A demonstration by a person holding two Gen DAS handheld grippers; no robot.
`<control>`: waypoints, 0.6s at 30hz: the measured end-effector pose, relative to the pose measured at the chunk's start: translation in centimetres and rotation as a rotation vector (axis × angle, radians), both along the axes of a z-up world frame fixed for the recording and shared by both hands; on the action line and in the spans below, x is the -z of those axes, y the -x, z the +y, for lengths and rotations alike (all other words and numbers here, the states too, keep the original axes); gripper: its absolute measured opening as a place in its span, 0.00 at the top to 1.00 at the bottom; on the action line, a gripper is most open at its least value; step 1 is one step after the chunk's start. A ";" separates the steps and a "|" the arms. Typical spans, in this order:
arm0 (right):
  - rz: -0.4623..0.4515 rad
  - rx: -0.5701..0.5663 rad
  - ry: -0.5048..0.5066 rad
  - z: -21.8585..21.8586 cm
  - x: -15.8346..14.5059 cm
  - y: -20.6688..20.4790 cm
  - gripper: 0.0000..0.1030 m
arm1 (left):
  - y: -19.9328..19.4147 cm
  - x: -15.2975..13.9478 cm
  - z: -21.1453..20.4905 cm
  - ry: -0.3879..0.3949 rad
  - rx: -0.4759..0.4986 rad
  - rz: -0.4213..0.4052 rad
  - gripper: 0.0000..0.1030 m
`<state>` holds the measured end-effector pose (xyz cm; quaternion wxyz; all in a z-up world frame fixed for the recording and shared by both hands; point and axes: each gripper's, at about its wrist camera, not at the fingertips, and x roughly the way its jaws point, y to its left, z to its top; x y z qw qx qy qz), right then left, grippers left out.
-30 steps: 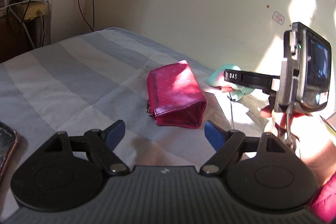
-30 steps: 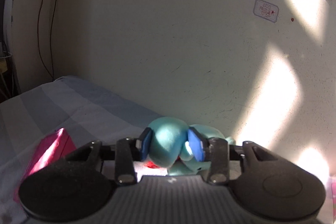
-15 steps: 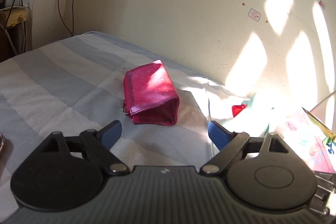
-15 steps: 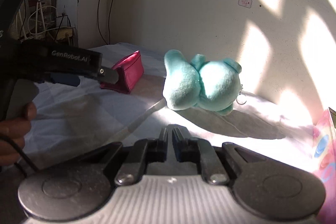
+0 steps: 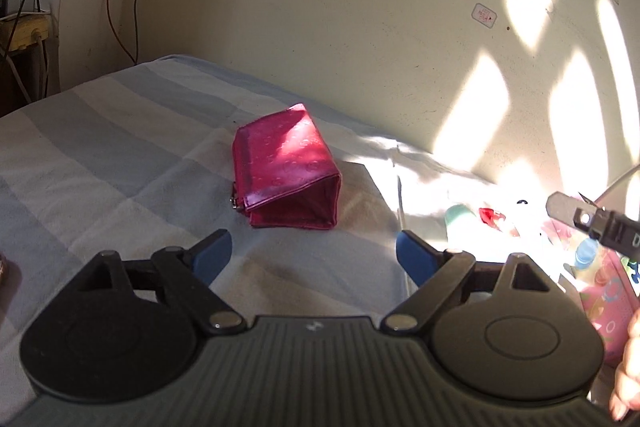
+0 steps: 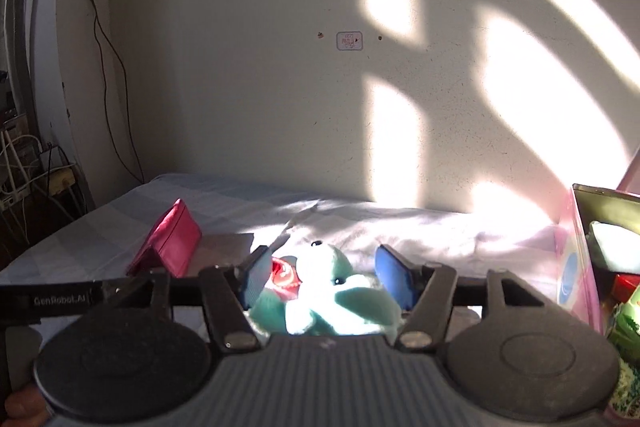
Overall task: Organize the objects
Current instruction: 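Close the right gripper on the plush bear and lift it, then carry the plush bear with the right gripper into the pink tin and release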
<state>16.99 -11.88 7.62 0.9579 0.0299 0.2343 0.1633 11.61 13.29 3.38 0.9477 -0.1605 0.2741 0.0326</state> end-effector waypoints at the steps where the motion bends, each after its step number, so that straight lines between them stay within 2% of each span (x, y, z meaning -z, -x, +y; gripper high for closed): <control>1: 0.012 0.017 -0.036 -0.6 -0.1 -0.7 0.32 | 0.0 0.0 -0.1 0.004 0.010 -0.002 0.12; 3: 0.062 0.044 -0.120 -1.8 0.2 -2.3 0.27 | 0.1 -0.1 -0.2 0.015 0.033 -0.009 0.12; 6: 0.253 0.039 -0.229 -3.0 2.7 -5.3 0.24 | 0.2 -0.2 -0.3 0.046 0.074 -0.014 0.12; 7: 0.302 0.018 -0.263 -3.2 3.6 -5.8 0.18 | 0.2 -0.2 -0.3 0.057 0.087 -0.016 0.12; 8: 0.398 -0.017 -0.299 -3.0 5.2 -6.4 0.16 | 0.2 -0.2 -0.3 0.068 0.101 -0.016 0.11; 10: 0.376 -0.053 -0.290 -2.0 6.1 -5.3 0.13 | 0.2 -0.2 -0.4 0.099 0.139 -0.018 0.11; 12: 0.372 -0.139 -0.260 -0.7 6.2 -4.2 0.20 | 0.0 -0.1 -0.6 0.130 0.174 -0.017 0.11; 13: 0.384 -0.166 -0.269 -0.3 6.2 -3.9 0.29 | 0.0 0.0 -0.6 0.137 0.183 -0.017 0.11; 17: 0.342 -0.225 -0.163 2.0 6.0 -1.1 0.51 | 0.0 0.1 -0.7 0.162 0.202 -0.020 0.11; 18: 0.331 -0.227 -0.147 2.2 6.0 -0.4 0.53 | 0.0 0.1 -0.6 0.169 0.204 -0.019 0.11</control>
